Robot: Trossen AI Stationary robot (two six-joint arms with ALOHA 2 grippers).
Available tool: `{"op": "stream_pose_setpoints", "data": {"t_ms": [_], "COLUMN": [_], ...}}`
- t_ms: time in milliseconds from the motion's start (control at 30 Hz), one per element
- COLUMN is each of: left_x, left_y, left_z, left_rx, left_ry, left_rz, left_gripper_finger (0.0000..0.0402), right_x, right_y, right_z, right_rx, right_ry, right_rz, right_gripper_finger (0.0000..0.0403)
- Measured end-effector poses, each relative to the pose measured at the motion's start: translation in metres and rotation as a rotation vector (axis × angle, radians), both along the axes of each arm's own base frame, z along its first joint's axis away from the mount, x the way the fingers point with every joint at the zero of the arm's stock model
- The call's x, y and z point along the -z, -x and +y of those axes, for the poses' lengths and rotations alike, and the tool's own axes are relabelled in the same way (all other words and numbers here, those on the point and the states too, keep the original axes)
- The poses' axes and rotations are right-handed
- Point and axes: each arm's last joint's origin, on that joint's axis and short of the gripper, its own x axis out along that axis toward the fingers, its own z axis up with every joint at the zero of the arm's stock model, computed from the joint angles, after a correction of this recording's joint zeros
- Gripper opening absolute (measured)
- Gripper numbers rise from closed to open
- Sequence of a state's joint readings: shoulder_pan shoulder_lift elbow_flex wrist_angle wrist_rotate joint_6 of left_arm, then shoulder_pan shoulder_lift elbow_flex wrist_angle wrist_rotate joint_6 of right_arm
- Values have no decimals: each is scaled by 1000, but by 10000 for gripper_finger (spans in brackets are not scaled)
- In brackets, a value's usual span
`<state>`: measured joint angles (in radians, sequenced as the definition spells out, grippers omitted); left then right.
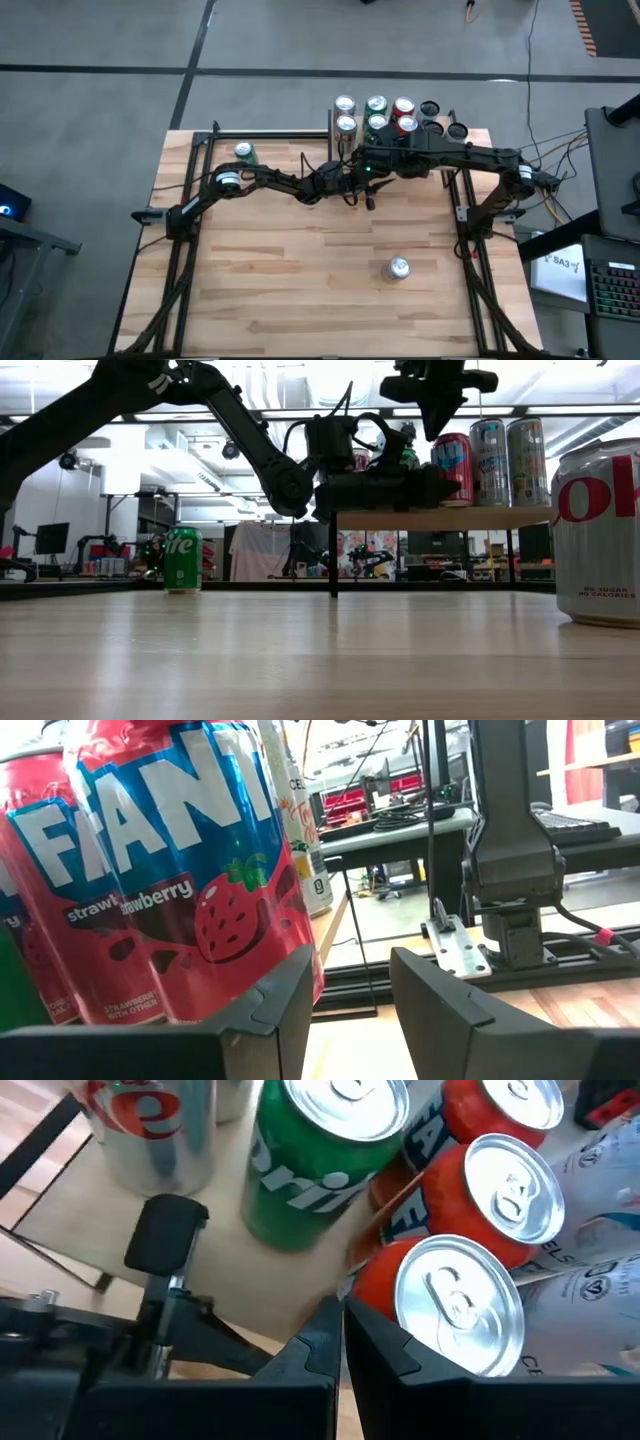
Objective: Place canned beverage on shelf
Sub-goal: Put the orange soda can on the shelf aligned in front of the other orange soda can
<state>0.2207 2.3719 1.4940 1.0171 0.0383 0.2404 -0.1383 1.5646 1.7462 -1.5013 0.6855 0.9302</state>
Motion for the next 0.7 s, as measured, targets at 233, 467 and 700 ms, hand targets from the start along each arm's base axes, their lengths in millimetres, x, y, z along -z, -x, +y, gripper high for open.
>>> {"op": "stream_pose_setpoints", "data": {"t_ms": [233, 467, 700], "left_x": [0, -1, -1], "left_y": [0, 0, 1], "left_z": [1, 2, 2], "left_rx": [0, -1, 0], "left_ry": [16, 22, 31], "left_rz": [-4, -6, -8], "left_gripper_finger": [121, 121, 121], "right_x": [0, 0, 0], "right_y": [3, 4, 6], "right_z": [0, 0, 0], "right_rx": [19, 19, 24], "right_ry": [18, 19, 15], "right_rz": [28, 34, 55], "right_gripper_finger": [9, 9, 9]}}
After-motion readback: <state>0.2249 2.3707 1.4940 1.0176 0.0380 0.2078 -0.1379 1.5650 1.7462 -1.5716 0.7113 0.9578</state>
